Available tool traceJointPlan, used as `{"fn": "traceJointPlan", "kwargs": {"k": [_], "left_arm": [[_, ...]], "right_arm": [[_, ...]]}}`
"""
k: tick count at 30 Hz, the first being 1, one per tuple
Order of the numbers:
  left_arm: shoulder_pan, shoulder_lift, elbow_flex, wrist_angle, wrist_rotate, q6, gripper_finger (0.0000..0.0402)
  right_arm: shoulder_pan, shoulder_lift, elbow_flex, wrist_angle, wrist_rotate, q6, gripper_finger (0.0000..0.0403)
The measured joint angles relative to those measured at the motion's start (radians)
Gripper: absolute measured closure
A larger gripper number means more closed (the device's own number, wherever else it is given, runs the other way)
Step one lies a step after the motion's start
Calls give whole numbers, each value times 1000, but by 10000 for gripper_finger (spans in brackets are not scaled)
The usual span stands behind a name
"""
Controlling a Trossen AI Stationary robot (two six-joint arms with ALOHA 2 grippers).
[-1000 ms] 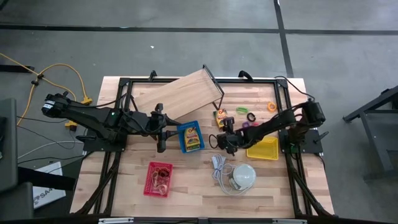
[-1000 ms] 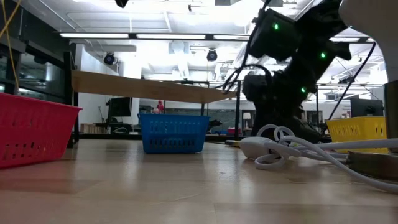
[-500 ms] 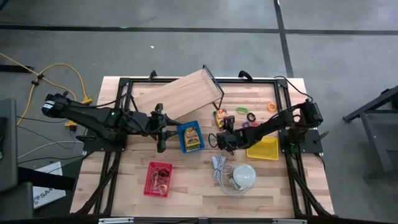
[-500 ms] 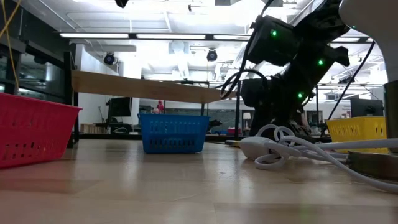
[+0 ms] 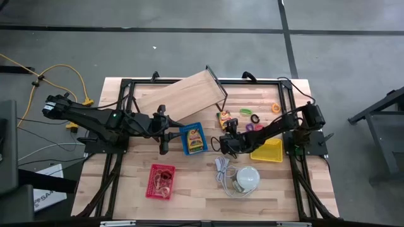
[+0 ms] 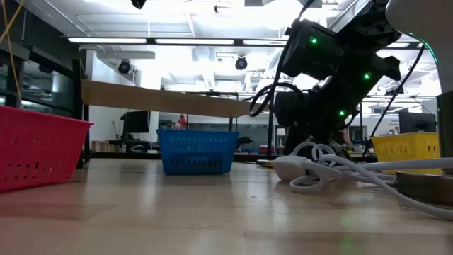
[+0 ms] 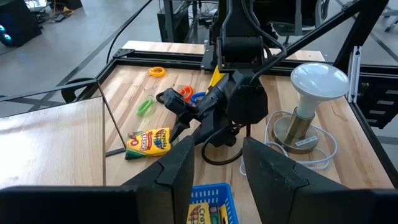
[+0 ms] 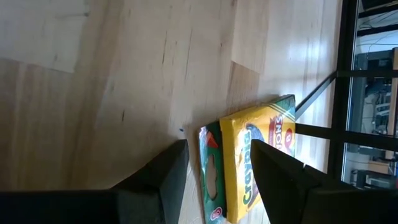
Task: Pick & Place Office Desk Supplies
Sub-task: Put the yellow pack of crayon into the blue bin
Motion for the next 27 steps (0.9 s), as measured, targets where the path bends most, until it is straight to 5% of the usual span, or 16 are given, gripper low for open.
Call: {"fn": "traceJointPlan", "kwargs": {"k": [14, 20, 27], "left_arm": [[0, 0, 0, 0, 0, 0, 270], [0, 0, 0, 0, 0, 0, 270], [0, 0, 0, 0, 0, 0, 270]], "right_arm": [[-29, 2, -1, 6, 6, 3, 233], [-29, 2, -3, -3, 101, 1, 233], [-33, 2, -2, -3, 33, 28, 233]]}}
